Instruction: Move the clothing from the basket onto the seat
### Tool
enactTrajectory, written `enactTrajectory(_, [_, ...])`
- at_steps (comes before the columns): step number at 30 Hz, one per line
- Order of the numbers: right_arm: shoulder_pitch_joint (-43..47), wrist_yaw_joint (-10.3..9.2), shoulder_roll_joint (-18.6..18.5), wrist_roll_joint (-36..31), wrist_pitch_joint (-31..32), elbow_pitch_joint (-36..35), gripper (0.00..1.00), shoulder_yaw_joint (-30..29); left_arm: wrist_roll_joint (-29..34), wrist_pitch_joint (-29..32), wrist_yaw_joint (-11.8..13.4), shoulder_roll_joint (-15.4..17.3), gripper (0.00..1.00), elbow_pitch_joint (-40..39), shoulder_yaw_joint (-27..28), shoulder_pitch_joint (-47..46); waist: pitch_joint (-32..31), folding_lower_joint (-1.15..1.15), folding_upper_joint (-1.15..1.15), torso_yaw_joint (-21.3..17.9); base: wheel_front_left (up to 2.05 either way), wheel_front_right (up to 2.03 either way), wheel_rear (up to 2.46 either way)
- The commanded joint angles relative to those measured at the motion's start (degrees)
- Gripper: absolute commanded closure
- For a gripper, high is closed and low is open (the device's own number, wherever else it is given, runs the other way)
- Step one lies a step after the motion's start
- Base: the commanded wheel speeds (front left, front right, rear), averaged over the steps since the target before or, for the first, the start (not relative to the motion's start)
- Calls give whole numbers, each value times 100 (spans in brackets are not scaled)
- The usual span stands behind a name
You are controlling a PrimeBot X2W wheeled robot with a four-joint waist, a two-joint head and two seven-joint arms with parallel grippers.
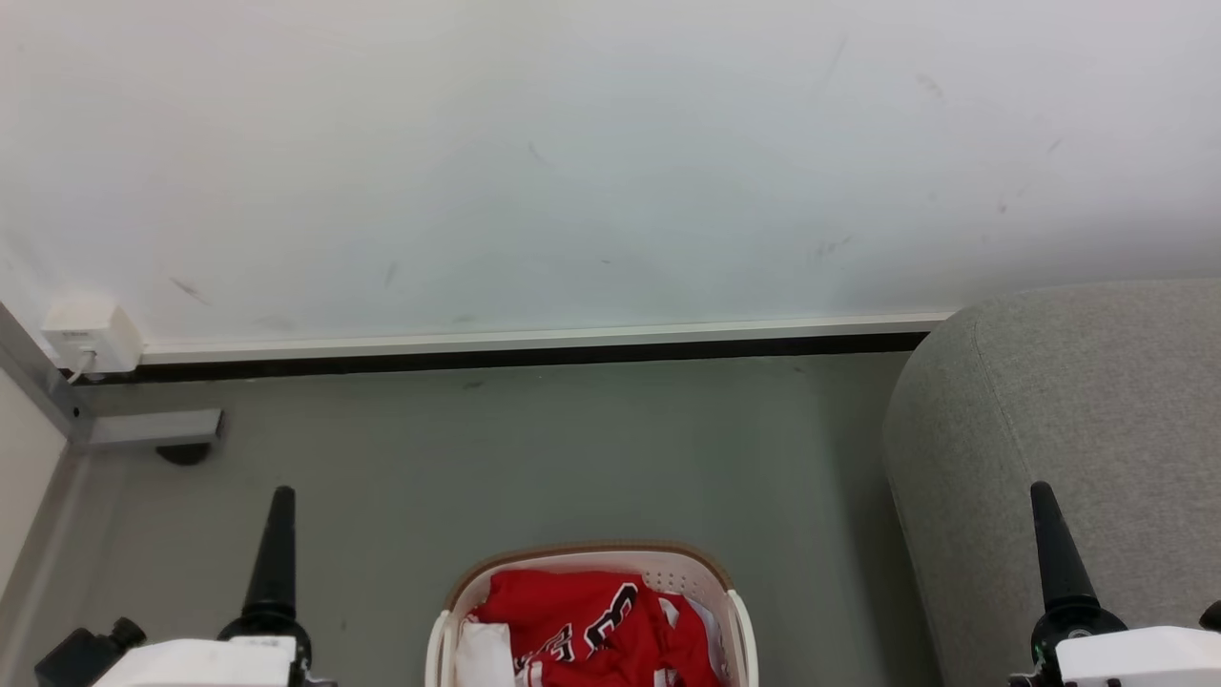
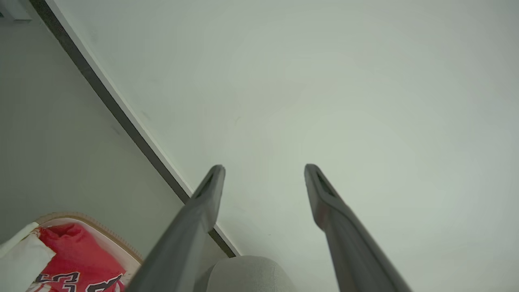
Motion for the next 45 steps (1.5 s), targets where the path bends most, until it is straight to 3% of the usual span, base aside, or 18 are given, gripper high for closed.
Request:
enactTrajectory(1, [-149,-3,-59,-234,-61,-138,0,40,307,-60,-3,42,0,-138,-15,-53,-1,0,0,-3,0,0,0])
enactTrajectory(15, [-148,-4,-68,-2046,-353,-159,0,228,2171,-348,-4,119,0,-255,-169,62,-13,0,0,-48,0,0,0])
enactTrajectory(26, [-207,-5,-74,-3447,-551,211,0,511,3266,-554,89,167,0,-155,-300,136,-65,0,0,-77,0,0,0])
enactTrajectory(45, [-181,-7,-81,-4927,-854,140,0,653,4419,-853,225,284,0,-106,-437,183,-58,0,0,-84,0,0,0])
